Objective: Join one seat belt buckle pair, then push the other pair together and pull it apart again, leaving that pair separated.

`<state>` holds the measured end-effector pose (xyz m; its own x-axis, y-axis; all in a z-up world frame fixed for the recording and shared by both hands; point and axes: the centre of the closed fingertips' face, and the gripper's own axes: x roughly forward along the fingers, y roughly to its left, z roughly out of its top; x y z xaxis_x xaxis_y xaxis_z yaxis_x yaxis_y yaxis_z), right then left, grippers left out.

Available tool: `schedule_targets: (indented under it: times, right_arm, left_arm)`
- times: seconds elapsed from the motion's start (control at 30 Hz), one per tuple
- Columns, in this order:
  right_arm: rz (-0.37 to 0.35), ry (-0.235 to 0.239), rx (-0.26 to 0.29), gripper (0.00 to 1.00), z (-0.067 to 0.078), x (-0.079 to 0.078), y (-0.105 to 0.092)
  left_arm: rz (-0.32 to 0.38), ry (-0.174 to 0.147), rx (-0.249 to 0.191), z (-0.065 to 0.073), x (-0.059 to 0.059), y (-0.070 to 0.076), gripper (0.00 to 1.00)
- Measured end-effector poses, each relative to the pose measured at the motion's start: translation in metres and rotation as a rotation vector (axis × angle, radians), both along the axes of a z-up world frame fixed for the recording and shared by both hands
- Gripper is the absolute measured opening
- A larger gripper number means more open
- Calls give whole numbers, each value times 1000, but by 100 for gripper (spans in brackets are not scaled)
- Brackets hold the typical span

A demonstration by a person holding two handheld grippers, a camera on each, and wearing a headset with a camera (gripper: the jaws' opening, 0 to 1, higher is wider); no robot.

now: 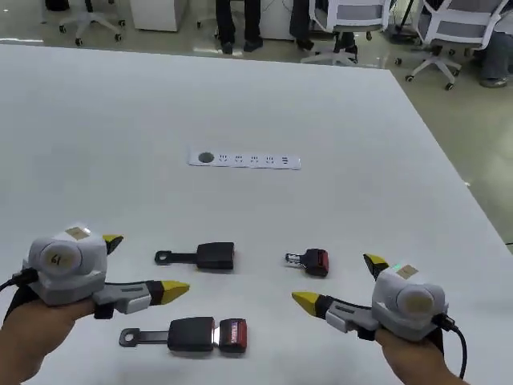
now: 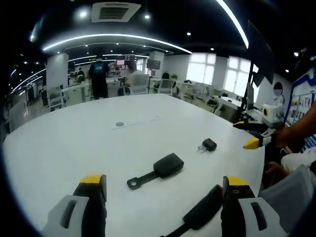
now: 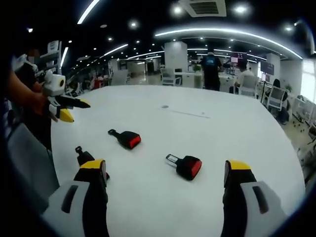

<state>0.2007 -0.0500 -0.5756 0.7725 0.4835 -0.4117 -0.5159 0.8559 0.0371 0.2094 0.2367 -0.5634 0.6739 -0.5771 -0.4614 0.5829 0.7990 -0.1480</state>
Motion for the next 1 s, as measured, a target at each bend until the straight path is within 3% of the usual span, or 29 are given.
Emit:
schedule_targets:
  times: [0.2,0.23,0.33,0.57,0.67,0.8,0.87,0.93,1.0]
  right_arm:
    - [10,-31,-4,100,12,-16,-7]
    - [14,-37,2,100,14,-18,-9]
    - [21,-45,-6,100,17,-25,-13]
    - [77,-51,-20,100,21,-40,-15]
    - [83,-54,-2,100,25,-43,-18]
    - [112,-36,-23,100,20,-48,-16]
    - [117,-43,-31,100,21,-51,-18]
    - [111,-42,-29,100,21,-53,-21]
    - [108,-46,-25,100,22,-55,-23]
  left_arm:
    - [13,-37,-13,21,-22,7,100]
    - [7,-38,-9,29,-31,3,100]
    - [-16,-46,11,29,-41,16,100]
    - [-23,-90,13,47,-45,36,100]
    - [-26,-93,22,49,-46,43,100]
    - [-35,-86,-37,54,-51,43,100]
    - [-47,-81,-1,49,-55,42,100]
    - [-64,-57,11,42,-60,41,100]
    - [-64,-56,17,35,-61,44,100]
